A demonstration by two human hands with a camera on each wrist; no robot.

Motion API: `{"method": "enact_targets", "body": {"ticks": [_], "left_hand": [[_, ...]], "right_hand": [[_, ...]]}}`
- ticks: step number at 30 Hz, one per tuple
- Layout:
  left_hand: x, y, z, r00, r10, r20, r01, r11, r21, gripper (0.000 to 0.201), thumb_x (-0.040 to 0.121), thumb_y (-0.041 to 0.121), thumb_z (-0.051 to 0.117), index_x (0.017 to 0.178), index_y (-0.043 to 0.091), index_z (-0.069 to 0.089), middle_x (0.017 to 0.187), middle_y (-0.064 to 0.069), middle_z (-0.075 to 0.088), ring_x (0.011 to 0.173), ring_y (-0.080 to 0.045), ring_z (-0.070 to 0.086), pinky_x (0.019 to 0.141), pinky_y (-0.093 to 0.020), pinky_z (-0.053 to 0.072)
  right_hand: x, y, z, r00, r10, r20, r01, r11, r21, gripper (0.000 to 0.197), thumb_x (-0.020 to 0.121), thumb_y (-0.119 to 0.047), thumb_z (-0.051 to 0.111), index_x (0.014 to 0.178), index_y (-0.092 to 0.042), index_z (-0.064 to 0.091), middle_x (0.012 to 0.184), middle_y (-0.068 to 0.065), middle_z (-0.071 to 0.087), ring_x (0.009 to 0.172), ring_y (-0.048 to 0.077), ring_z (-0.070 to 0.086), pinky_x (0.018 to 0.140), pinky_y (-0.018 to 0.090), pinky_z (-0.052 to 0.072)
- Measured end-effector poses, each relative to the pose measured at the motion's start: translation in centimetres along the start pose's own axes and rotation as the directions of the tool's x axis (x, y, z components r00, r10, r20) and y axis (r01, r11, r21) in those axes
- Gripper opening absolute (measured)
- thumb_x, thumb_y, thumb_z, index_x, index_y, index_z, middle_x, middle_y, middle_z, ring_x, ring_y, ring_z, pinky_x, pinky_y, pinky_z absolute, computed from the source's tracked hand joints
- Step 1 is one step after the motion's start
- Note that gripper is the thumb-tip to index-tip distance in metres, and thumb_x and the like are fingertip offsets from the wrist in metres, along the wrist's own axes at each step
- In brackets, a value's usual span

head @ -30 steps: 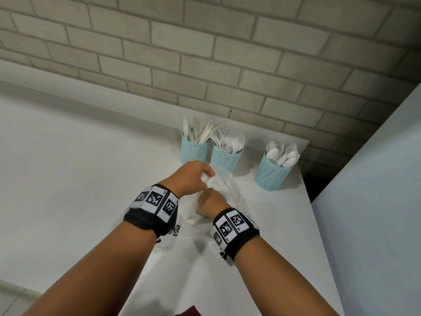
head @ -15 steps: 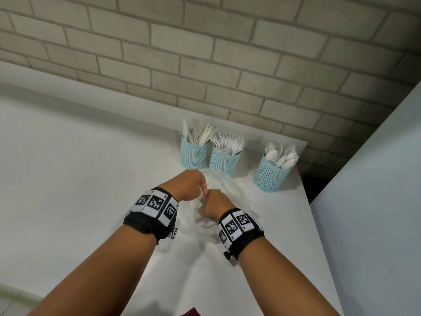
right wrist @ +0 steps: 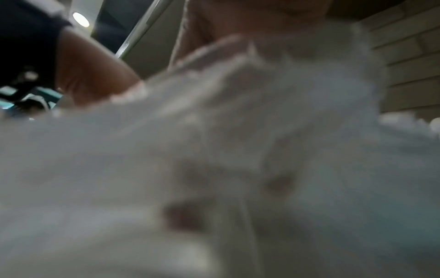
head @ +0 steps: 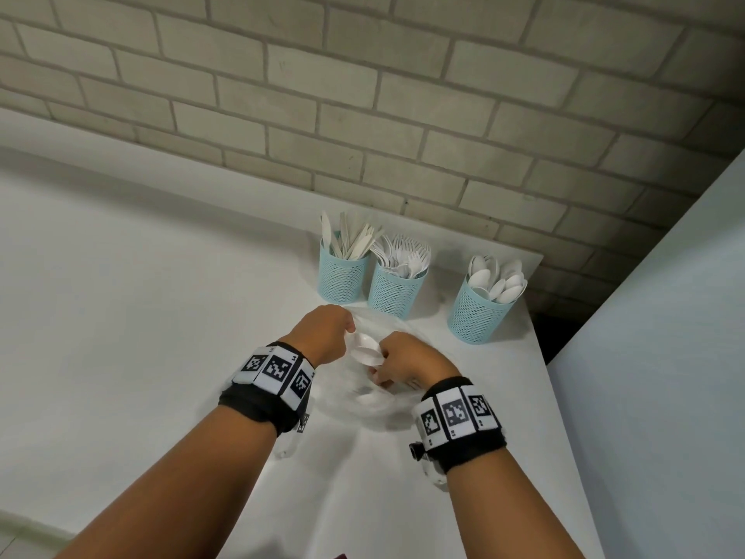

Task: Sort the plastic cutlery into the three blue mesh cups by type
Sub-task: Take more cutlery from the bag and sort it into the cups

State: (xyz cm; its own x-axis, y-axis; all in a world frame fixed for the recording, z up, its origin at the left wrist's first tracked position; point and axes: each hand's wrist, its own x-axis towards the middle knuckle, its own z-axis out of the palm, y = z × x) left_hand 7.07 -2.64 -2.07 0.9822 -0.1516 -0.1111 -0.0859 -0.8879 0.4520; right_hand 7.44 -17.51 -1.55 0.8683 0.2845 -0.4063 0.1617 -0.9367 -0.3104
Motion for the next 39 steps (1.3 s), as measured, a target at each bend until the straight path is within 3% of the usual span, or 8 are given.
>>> {"method": "enact_targets", "body": {"ticks": [5,9,14,22,26,31,34,39], "left_hand": [[-0.2,-0.1,-0.1,0.992,-0.017,0.126,0.008,0.997,0.076,0.049,0.086,-0.003,0.046,0.131,0.015,0.05,0.137,-0.004,0.048,0.125,-0.02,0.045,0.101,-0.025,0.035],[-0.4,0.8,-1.1,0.961,-0.049,0.271,0.013,0.991,0.133,0.054,0.082,0.02,0.069,0.131,0.026,0.05,0.137,-0.005,0.042,0.128,-0.026,0.036,0.1,-0.034,0.036],[-0.3,2.0,-2.9,0.993,0.086,0.081,-0.06,0.957,-0.283,0.03,0.079,0.016,0.07,0.109,0.017,0.068,0.112,-0.003,0.058,0.103,-0.019,0.051,0.085,-0.024,0.042],[0.3,2.6,-3.0,0.959,0.169,0.227,0.122,0.48,-0.869,0.017,0.094,0.009,0.051,0.105,0.005,0.064,0.102,-0.01,0.066,0.092,-0.012,0.062,0.09,-0.022,0.048],[0.6,2.3,-1.8,0.957,0.179,0.226,0.115,0.483,-0.868,0.038,0.1,0.028,0.038,0.118,0.001,0.058,0.114,-0.015,0.064,0.097,-0.014,0.062,0.089,-0.019,0.048],[0.7,2.1,-0.8,0.964,0.203,0.17,0.069,0.428,-0.901,0.046,0.1,0.036,0.032,0.118,0.002,0.057,0.112,-0.013,0.065,0.104,-0.02,0.063,0.099,-0.028,0.046],[0.9,2.0,-0.7,0.966,0.2,0.165,0.092,0.333,-0.939,0.042,0.097,0.039,0.038,0.113,0.006,0.059,0.097,-0.01,0.064,0.089,-0.017,0.064,0.095,-0.031,0.049],[1.0,1.9,-0.4,0.966,0.188,0.175,0.122,0.265,-0.957,0.024,0.097,0.03,0.043,0.1,0.011,0.057,0.08,-0.003,0.054,0.064,-0.008,0.056,0.077,-0.025,0.053]], "right_hand": [[-1.7,0.4,-2.5,0.988,-0.151,0.019,0.137,0.939,0.316,0.011,0.082,-0.007,0.065,0.092,-0.012,0.066,0.093,0.001,0.068,0.085,0.014,0.062,0.083,0.028,0.045],[-2.1,0.3,-4.0,0.97,-0.213,-0.118,0.23,0.638,0.735,0.012,0.094,-0.012,0.053,0.086,-0.015,0.062,0.084,0.002,0.071,0.087,0.016,0.067,0.098,0.037,0.046],[-0.8,-0.3,-5.7,0.974,-0.057,-0.218,0.225,0.297,0.928,0.016,0.099,-0.014,0.043,0.093,-0.009,0.057,0.1,0.01,0.068,0.105,0.025,0.062,0.099,0.041,0.047],[0.1,-1.2,-5.6,0.987,-0.053,-0.154,0.161,0.195,0.967,0.025,0.101,-0.02,0.038,0.087,-0.012,0.057,0.101,0.005,0.065,0.084,0.018,0.062,0.067,0.033,0.052],[0.6,-1.4,-5.0,0.99,-0.064,-0.13,0.137,0.14,0.981,0.031,0.101,-0.022,0.036,0.085,-0.011,0.06,0.123,0.008,0.059,0.088,0.021,0.059,0.078,0.039,0.05],[0.8,-1.4,-4.7,0.994,-0.063,-0.089,0.098,0.169,0.981,0.035,0.102,-0.028,0.033,0.09,-0.015,0.063,0.109,0.004,0.064,0.082,0.017,0.062,0.076,0.036,0.051],[0.9,-1.3,-4.6,0.99,-0.107,-0.094,0.114,0.202,0.973,0.035,0.102,-0.031,0.033,0.094,-0.016,0.064,0.1,0.002,0.065,0.073,0.017,0.058,0.059,0.028,0.049],[1.4,-1.0,-4.3,0.985,-0.131,-0.113,0.133,0.157,0.979,0.027,0.1,-0.029,0.039,0.102,-0.015,0.061,0.1,-0.006,0.071,0.085,0.017,0.06,0.07,0.032,0.044]]}}
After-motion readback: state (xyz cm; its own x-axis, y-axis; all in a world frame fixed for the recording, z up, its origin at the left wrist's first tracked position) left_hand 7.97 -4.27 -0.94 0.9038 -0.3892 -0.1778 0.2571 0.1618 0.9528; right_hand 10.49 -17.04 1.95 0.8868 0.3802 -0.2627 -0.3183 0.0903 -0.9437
